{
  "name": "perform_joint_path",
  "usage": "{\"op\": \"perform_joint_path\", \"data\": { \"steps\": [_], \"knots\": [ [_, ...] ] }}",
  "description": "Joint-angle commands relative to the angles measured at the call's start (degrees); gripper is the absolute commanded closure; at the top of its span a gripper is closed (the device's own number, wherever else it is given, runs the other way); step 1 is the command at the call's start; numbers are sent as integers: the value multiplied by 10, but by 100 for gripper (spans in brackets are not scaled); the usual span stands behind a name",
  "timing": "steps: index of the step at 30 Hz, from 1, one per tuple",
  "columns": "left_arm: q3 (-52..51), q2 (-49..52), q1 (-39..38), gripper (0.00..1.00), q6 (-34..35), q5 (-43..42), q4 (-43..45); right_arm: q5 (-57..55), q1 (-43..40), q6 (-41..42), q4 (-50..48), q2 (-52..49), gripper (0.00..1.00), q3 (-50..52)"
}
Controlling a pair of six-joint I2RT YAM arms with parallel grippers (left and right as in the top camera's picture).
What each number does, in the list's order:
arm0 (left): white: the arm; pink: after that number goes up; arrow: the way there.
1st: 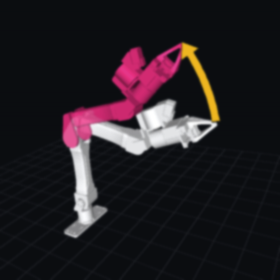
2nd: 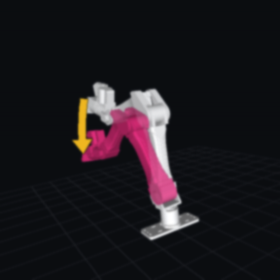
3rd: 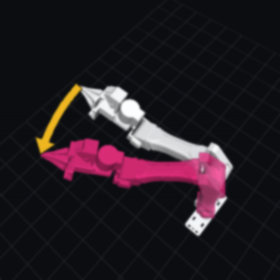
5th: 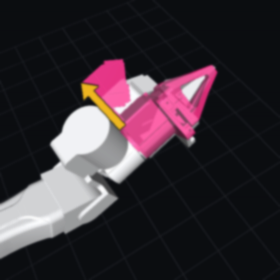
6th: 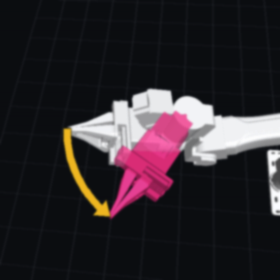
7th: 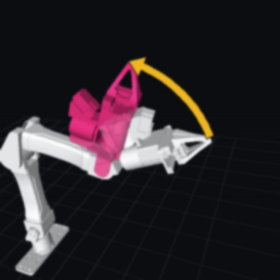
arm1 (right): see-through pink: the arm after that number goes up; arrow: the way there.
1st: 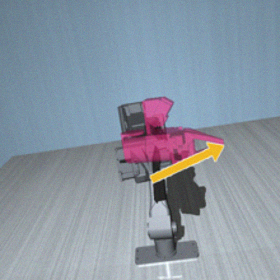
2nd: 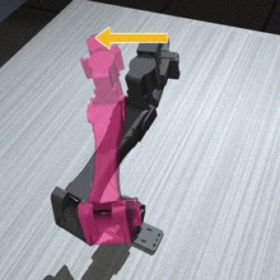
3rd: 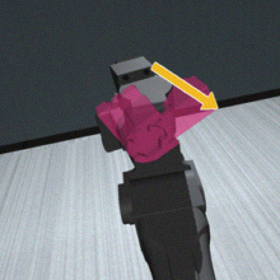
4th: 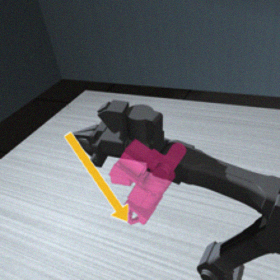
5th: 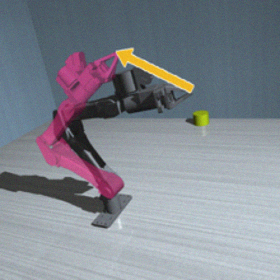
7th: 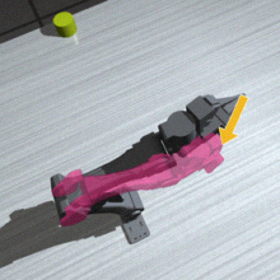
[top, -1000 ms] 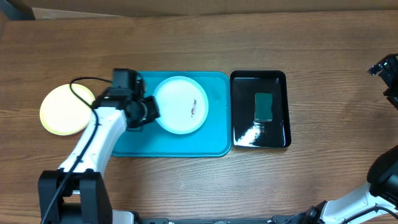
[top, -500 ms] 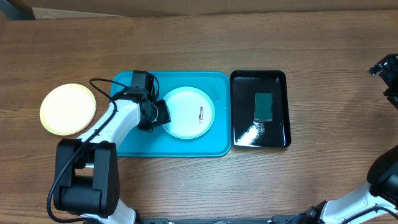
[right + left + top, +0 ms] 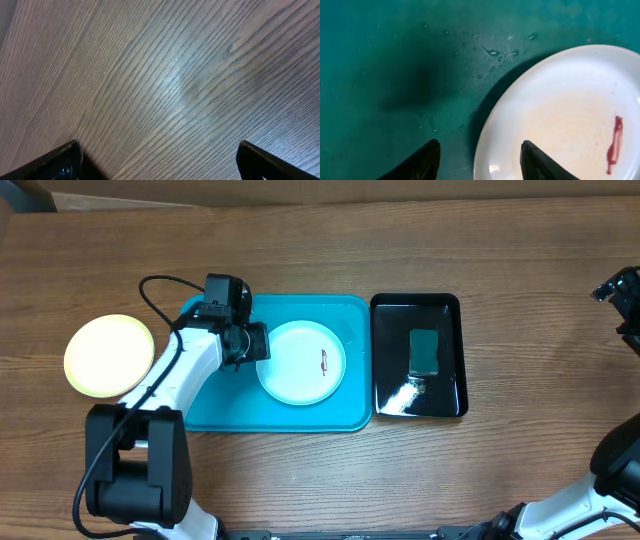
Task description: Clean dirty plates on tray and stack at the side
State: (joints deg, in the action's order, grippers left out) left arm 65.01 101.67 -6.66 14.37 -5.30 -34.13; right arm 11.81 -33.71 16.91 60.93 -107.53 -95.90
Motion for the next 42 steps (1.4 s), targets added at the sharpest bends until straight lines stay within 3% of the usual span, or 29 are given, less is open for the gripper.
{"op": "perform_joint_path", "data": {
  "steps": [1, 5, 10, 18, 23, 27, 30, 37, 42],
  "knots": [
    [7, 25, 2, 50, -18, -3, -5, 3, 0, 4, -2, 3, 0, -12],
    [7, 46, 2, 53, -18, -33, -12, 3, 0, 4, -4, 3, 0, -12],
    [7, 52, 2, 77, -26, -33, -14, 3, 0, 4, -4, 3, 0, -12],
    [7, 61, 2, 78, -26, -30, -16, 3, 1, 18, -11, 3, 0, -12],
    [7, 63, 3, 96, -26, -31, -15, 13, 1, 28, -38, 3, 0, -12],
    [7, 63, 3, 94, -26, -31, -12, 78, 1, 32, -39, 3, 0, -13],
    [8, 63, 3, 89, -26, -31, -12, 124, 7, -12, -22, 3, 0, -13],
    [18, 63, 3, 87, -26, -31, -24, 51, 93, -54, 58, 3, 21, -13],
    [50, 63, 3, 88, -26, -31, -60, -10, 190, -55, 96, 3, 22, -12]
  ]
}}
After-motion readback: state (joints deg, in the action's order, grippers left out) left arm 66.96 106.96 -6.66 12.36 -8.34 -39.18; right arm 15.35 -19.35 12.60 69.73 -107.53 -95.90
